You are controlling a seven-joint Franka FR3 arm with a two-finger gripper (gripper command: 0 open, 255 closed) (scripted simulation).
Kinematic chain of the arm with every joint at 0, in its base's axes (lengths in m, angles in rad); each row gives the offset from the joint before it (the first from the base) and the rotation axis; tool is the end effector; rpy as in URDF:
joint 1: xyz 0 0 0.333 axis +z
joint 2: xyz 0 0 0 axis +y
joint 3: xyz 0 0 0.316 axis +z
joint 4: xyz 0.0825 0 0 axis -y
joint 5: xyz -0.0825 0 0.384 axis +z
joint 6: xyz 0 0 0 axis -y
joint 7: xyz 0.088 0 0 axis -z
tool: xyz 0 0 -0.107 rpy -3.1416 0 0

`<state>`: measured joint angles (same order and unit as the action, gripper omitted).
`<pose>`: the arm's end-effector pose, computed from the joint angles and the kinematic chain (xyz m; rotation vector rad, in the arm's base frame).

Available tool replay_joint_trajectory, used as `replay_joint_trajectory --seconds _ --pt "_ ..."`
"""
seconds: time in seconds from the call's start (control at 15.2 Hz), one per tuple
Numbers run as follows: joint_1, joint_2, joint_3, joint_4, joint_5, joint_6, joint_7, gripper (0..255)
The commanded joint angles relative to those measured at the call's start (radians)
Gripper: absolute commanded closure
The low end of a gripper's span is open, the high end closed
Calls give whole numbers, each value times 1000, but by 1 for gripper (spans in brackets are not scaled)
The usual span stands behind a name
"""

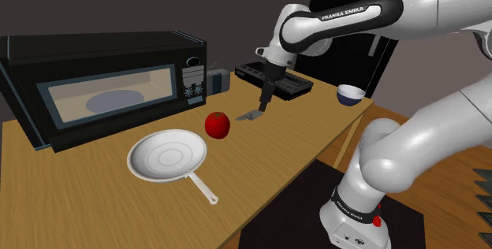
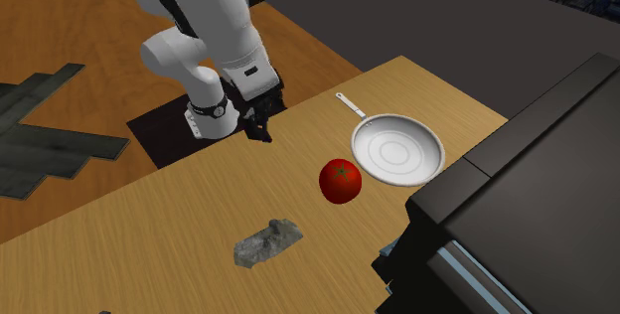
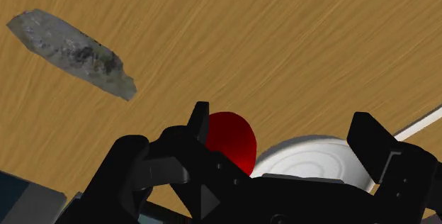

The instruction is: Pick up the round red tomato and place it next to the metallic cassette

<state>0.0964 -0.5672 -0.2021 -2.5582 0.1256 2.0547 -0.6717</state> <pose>0.3785 -0.0352 0.4582 -2.8426 -0.7843 -0.1900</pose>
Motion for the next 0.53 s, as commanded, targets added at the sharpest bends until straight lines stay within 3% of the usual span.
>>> replay_joint_trajectory --seconds 0.0,0.2,0.46 --pt "39 65 -49 17 37 82 -124 0" --pt "111 173 -125 60 126 178 -317 0" --pt "214 326 -219 152 303 249 -606 0"
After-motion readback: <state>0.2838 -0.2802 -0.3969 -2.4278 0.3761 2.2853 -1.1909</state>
